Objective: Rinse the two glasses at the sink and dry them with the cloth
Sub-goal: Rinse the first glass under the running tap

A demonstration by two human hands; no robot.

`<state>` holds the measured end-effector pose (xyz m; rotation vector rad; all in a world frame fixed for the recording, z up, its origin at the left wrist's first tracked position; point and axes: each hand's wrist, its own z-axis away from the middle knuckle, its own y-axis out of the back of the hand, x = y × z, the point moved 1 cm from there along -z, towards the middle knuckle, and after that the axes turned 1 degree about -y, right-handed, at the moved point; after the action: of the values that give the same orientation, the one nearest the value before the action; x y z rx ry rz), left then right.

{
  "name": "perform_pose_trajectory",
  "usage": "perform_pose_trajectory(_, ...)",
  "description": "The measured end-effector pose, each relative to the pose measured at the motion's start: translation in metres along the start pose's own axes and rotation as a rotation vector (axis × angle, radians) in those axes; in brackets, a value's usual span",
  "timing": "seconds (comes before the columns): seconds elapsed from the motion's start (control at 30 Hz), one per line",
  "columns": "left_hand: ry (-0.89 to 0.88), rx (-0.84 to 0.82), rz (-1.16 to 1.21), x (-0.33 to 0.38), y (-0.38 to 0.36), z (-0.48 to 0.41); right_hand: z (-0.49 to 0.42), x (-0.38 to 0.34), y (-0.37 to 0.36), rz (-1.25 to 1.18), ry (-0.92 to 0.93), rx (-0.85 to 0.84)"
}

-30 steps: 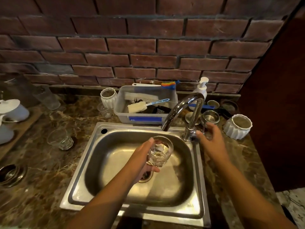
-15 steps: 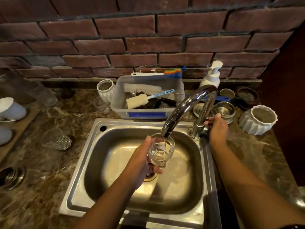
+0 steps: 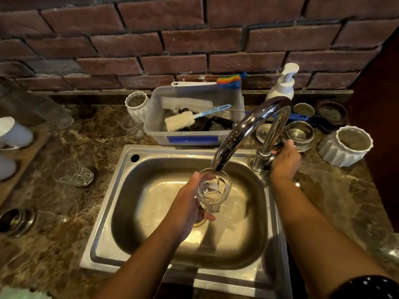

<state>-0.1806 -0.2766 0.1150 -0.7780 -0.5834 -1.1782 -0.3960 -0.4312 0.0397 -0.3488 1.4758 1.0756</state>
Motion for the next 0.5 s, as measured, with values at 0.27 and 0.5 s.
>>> perform_pose_trajectory(0.27,-0.021,0.007,-0.002,-0.007,0.005,0.001,-0.001,0.006,-0.001,-0.079,-0.084,-0.01)
perform_pose_trajectory(0.5,-0.002,0.056,-0.018,-0.011,0.01,0.008,0.023,0.012,0.03,-0.027,0.034,-0.153)
